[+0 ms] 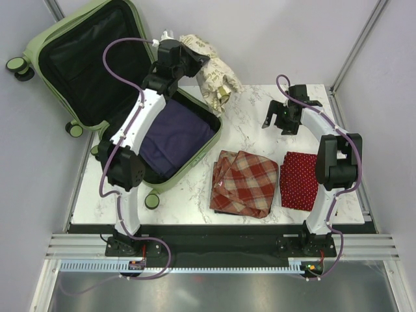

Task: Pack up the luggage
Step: Place the clothes in the luggage.

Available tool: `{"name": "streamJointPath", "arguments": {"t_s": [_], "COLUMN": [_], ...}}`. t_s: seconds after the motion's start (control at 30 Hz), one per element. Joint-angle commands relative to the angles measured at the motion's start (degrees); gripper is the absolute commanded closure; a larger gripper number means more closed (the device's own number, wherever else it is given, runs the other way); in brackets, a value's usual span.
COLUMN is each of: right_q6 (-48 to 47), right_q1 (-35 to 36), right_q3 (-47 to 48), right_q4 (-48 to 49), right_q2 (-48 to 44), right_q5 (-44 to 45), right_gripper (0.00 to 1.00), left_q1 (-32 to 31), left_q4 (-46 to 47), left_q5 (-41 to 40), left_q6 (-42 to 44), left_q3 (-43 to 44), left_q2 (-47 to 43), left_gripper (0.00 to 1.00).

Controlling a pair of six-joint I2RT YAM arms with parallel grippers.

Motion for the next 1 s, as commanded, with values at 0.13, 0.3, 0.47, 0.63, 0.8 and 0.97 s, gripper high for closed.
{"name": "streamJointPath", "arguments": {"t_s": [0.13, 0.3, 0.47, 0.63, 0.8, 0.97], "right_q6": [-0.49, -0.67, -0.93, -0.67, -0.76, -0.76], "right_q1": [0.0, 0.01, 0.01, 0.09, 0.0, 0.09], "right_q3": [-2.16, -2.95, -2.86, -2.51, -2.6, -3.39], "right_q4": [0.8, 0.8, 0.8, 0.8, 0.8, 0.8], "right_q2": [-3.26, -3.79, -3.88, -3.26, -3.35, -3.61], "right_q5": [1.06, 1.06, 0.97, -0.17, -0.26, -0.35], "right_gripper": [0.02, 0.02, 0.02, 0.02, 0.02, 0.02], "left_q1": [0.86, 4.73, 7.98, 9.39, 9.39, 9.3], "left_q4": [9.91, 21.23, 28.98, 33.9, 32.95, 29.87], "left_q5": [1.65, 1.65, 1.73, 1.39, -3.61, -9.86], "left_q6": [-3.46, -6.08, -0.58, 0.5, 1.29, -0.37], "left_q3": [6.41, -13.96, -33.31, -48.24, -54.33, -59.69], "left_q2": [1.24, -5.08, -10.18, -13.17, -15.72, -20.2], "left_gripper": [0.98, 0.98, 0.98, 0.98, 0.98, 0.98]}}
